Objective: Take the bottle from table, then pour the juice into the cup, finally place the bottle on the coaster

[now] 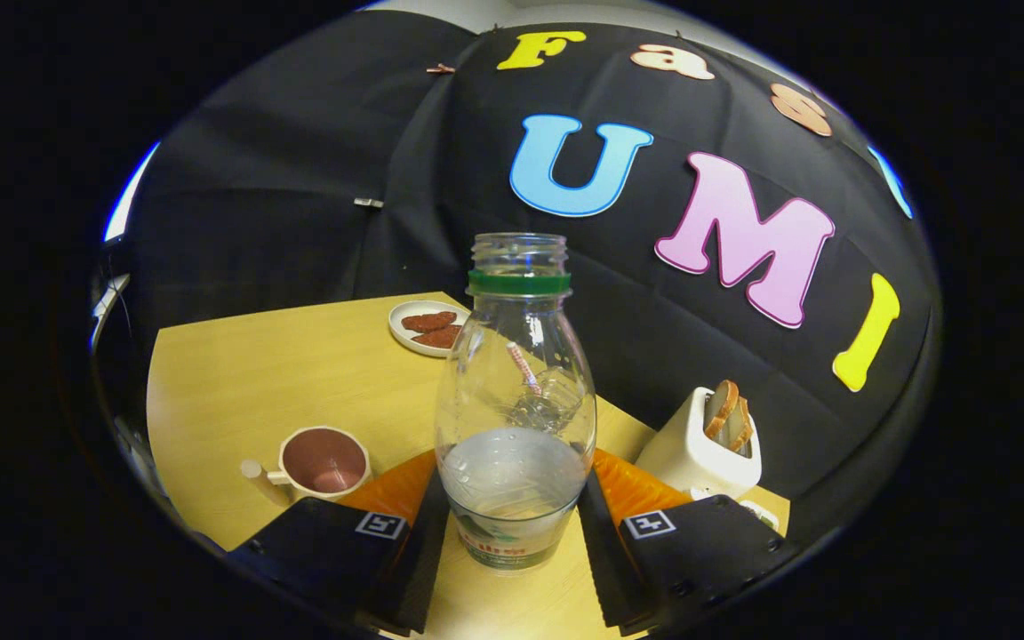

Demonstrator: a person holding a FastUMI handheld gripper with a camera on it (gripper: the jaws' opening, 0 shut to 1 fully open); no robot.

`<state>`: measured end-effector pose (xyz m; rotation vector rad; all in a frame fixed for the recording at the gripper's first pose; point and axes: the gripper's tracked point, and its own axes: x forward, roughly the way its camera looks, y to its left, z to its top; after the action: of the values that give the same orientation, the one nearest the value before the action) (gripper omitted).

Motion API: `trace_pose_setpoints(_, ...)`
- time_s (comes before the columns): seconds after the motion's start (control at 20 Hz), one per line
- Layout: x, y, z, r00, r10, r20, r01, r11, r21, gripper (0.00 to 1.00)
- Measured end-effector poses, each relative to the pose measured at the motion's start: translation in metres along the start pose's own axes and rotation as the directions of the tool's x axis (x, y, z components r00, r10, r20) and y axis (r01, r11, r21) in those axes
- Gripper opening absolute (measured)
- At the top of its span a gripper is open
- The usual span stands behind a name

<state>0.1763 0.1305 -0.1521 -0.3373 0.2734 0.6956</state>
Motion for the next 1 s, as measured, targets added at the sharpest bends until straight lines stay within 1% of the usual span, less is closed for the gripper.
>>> trace_pose_setpoints(0.15, 0.014, -0.003, -0.015, 1.0, 0.007, 0.009, -0.008, 0.998, 0.061, 0.73)
trace_pose_setpoints(0.25, 0.024, -0.004, -0.025, 1.0, 0.004, 0.022, -0.007, 0.992, 0.129, 0.73)
trace_pose_setpoints(0.4, 0.033, -0.006, -0.031, 0.997, -0.016, 0.069, 0.001, 0.979, 0.206, 0.73)
trace_pose_setpoints(0.5, 0.04, -0.01, -0.038, 0.996, -0.036, 0.083, 0.018, 0.977, 0.212, 0.73)
trace_pose_setpoints(0.75, 0.059, -0.018, -0.055, 0.996, -0.055, 0.077, 0.035, 0.969, 0.245, 0.74)
trace_pose_setpoints(0.9, 0.066, -0.023, -0.07, 0.997, -0.072, 0.042, 0.057, 0.959, 0.278, 0.75)
trace_pose_setpoints(1.0, 0.066, -0.026, -0.067, 0.994, -0.085, 0.062, 0.064, 0.956, 0.288, 0.75)
